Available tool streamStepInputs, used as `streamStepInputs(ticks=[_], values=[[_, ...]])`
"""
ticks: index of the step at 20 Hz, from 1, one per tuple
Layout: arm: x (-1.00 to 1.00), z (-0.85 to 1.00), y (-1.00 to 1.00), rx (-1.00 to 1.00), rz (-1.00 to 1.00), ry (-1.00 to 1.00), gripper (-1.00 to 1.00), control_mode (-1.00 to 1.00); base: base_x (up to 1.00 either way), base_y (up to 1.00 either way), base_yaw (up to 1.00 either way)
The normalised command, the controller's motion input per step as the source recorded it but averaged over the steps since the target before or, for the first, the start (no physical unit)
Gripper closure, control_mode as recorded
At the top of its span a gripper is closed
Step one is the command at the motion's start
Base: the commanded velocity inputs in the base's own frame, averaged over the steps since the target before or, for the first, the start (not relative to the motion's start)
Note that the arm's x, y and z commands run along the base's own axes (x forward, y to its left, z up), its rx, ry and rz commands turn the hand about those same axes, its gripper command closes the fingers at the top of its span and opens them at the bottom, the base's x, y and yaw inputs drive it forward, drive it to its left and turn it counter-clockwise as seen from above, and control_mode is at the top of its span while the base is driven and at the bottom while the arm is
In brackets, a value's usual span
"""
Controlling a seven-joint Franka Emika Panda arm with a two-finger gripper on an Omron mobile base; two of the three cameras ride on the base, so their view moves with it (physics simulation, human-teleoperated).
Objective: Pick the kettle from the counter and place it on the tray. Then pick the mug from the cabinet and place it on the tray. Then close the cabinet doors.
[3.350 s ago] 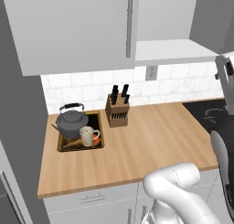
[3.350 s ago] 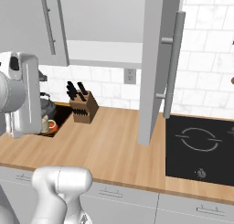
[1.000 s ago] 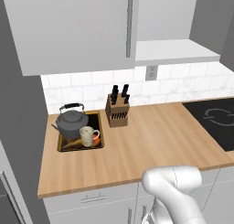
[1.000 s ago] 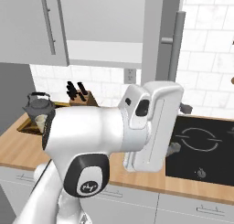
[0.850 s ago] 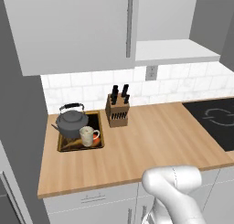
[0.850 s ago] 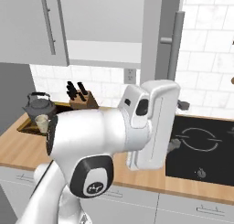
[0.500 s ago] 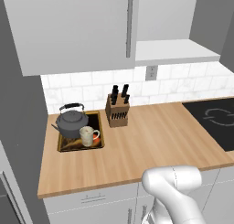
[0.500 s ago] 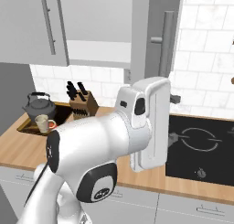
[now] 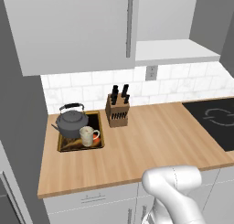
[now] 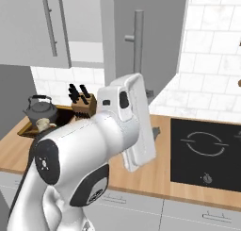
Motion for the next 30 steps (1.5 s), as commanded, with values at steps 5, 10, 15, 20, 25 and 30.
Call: streamStepInputs(ticks=[5,10,15,20,25,30], values=[[0.57,-0.01,0.61,0.0,0.26,0.11,-1.0,-1.0,0.0,0.0,0.0],[0.64,-0.12,0.73,0.0,0.27,0.01,-1.0,-1.0,0.0,0.0,0.0],[0.85,-0.13,0.55,0.0,0.27,0.01,-1.0,-1.0,0.0,0.0,0.0],[0.84,-0.17,0.58,0.0,0.25,0.01,-1.0,-1.0,0.0,0.0,0.0],[0.89,-0.12,0.58,0.0,0.2,0.02,-1.0,-1.0,0.0,0.0,0.0],[1.0,-0.1,0.51,0.0,0.11,0.05,-1.0,-1.0,0.0,0.0,0.0]])
